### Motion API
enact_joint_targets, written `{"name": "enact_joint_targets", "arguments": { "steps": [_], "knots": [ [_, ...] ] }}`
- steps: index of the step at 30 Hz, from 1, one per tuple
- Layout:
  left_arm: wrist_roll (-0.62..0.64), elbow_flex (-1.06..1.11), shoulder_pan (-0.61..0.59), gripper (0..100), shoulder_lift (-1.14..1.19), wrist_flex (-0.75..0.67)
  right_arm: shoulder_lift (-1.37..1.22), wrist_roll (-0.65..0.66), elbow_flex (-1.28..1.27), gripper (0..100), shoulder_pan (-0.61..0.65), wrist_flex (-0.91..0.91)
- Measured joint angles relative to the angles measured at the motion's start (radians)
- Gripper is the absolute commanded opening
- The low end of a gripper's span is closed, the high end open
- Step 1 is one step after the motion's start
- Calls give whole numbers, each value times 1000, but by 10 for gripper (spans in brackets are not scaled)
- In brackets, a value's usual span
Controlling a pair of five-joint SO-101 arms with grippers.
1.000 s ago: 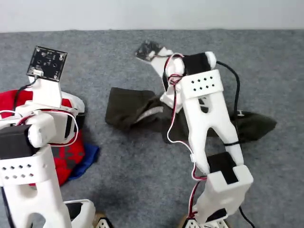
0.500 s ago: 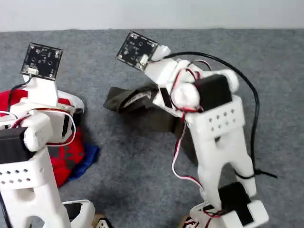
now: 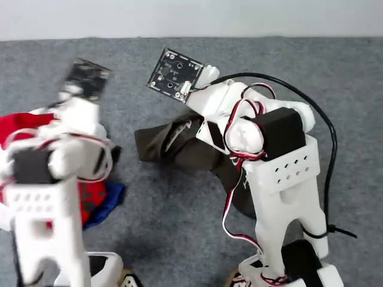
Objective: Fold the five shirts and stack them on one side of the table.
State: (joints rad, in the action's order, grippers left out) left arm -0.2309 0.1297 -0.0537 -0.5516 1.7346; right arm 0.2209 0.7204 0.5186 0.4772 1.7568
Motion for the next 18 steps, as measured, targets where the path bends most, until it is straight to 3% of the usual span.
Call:
{"name": "enact_joint_targets", "arguments": {
  "steps": [6,18],
  "knots": [
    [0,29,103,280,210,0,0,0,0,10,2,0],
    [20,32,239,282,440,-129,0,-35,0,10,3,0]
  ]
}}
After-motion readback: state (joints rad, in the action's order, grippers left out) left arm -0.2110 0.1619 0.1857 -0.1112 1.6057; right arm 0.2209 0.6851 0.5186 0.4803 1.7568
